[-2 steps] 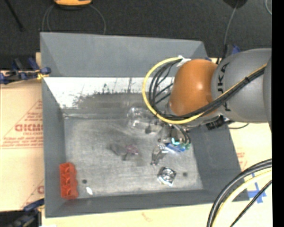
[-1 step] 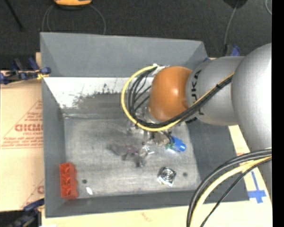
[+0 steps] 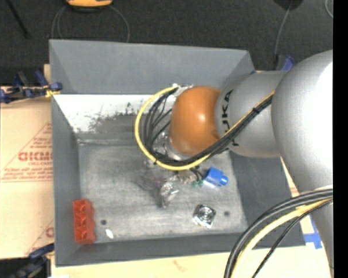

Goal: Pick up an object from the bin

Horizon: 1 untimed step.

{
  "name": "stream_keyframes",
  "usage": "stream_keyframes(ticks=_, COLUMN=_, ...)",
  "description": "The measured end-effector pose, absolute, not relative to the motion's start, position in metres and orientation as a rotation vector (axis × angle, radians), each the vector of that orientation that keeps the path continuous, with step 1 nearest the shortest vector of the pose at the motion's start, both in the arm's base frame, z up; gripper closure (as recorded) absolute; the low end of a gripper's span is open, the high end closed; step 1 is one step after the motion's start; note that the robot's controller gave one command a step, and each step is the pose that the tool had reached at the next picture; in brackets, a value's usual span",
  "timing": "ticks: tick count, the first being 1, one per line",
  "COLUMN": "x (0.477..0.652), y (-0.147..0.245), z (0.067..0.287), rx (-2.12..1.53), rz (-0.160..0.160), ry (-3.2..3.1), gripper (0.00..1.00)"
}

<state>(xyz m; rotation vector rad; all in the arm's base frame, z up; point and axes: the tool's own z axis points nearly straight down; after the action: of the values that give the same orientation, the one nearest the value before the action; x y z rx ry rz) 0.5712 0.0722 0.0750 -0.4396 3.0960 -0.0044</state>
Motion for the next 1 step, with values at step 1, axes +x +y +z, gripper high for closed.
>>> stream_keyframes(ticks=1, x=0.5722, y=0.072, z=0.0771, rx=-0.435, rz=-0.003, ry=3.096, gripper=1.0)
